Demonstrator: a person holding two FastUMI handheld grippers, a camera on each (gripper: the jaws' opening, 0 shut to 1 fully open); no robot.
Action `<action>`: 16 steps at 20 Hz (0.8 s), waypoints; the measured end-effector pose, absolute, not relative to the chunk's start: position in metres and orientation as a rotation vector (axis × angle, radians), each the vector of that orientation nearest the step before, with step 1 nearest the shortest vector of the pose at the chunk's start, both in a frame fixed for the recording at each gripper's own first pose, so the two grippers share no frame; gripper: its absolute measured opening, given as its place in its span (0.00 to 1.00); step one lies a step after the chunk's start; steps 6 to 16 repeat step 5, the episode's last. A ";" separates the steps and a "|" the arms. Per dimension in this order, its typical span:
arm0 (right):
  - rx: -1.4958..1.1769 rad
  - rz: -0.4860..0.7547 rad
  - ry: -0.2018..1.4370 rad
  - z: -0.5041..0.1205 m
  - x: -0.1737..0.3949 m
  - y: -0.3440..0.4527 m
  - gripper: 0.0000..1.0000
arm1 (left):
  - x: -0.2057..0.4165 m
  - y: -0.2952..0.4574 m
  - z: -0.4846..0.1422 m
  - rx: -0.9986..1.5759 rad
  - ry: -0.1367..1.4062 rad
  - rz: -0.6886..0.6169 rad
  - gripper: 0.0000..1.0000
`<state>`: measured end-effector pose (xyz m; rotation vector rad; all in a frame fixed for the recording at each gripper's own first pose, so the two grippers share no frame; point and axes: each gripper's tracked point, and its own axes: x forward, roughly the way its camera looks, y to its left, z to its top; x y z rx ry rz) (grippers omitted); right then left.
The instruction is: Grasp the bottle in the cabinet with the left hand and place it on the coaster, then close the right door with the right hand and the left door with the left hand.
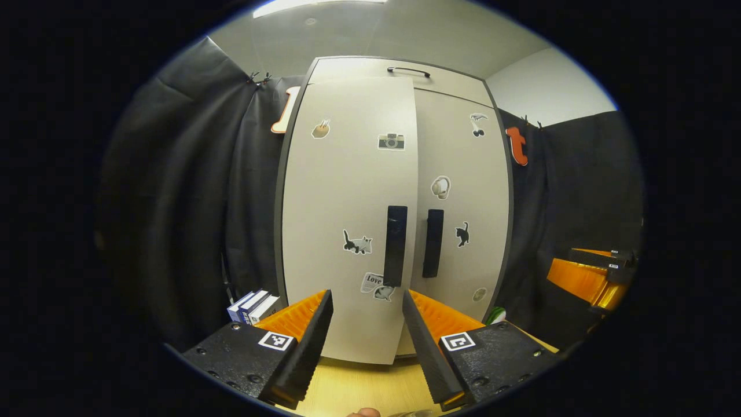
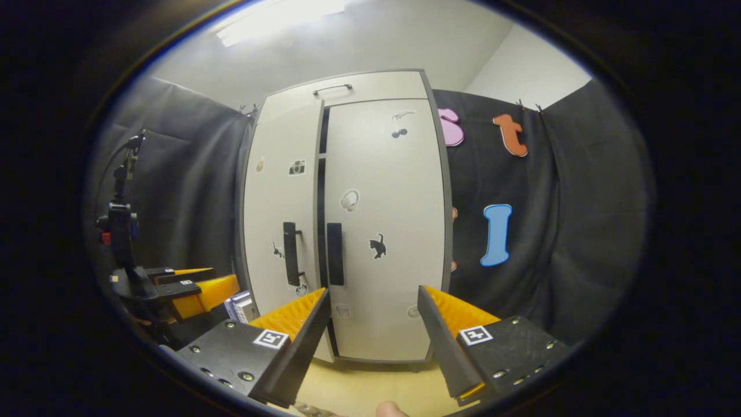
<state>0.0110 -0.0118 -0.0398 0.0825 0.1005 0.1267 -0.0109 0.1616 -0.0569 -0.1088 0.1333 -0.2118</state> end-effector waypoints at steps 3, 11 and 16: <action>0.083 0.131 0.101 -0.039 0.014 -0.010 0.92 | -0.009 0.162 -0.056 -0.116 0.133 -0.216 0.78; 0.083 0.133 0.100 -0.039 0.014 -0.008 0.92 | -0.010 0.162 -0.055 -0.118 0.133 -0.219 0.78; 0.083 0.133 0.100 -0.039 0.014 -0.008 0.92 | -0.010 0.162 -0.055 -0.118 0.133 -0.219 0.78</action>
